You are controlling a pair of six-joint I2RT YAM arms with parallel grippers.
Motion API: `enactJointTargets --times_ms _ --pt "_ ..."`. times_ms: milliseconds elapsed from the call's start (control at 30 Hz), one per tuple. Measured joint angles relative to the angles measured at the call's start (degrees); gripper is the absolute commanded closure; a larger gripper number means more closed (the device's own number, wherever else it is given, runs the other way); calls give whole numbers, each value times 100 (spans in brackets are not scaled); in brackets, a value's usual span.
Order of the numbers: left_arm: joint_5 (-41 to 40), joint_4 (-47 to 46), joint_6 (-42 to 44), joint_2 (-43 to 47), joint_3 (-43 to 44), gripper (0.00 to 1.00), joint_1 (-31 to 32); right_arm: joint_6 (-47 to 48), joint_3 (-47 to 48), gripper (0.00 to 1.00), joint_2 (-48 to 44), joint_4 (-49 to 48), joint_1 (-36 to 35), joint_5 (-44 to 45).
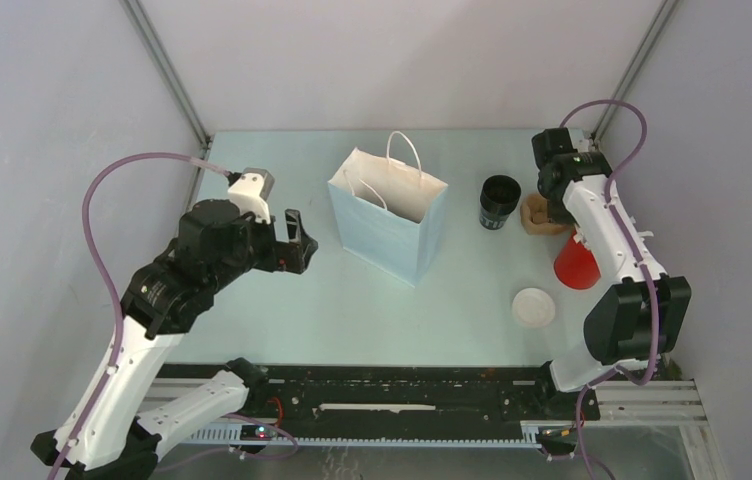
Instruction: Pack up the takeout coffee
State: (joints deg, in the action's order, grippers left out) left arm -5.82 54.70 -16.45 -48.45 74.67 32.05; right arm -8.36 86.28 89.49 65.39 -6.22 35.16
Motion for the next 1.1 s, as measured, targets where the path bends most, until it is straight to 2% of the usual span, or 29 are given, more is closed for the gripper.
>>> enactJointTargets --times_ms 367,533,633,733,800,933,1000,1100 --pt "4 15 -4 9 0 1 0 249 146 98 0 4 -22 190" --pt "7 11 -4 9 0 1 0 400 570 99 -2 87 22 168" --pt "11 9 -4 9 0 1 0 457 693 88 -2 105 101 96" --pt "17 7 -4 11 0 1 0 483 693 83 -2 118 254 -52" --pt "20 7 -4 11 0 1 0 487 688 74 -2 109 407 -162" --pt "20 7 -4 15 0 1 0 461 590 48 -2 85 584 -354" --pt "20 7 -4 15 0 1 0 466 581 41 -2 116 610 -457" --pt "20 7 -4 13 0 1 0 442 584 37 -2 162 605 -603"
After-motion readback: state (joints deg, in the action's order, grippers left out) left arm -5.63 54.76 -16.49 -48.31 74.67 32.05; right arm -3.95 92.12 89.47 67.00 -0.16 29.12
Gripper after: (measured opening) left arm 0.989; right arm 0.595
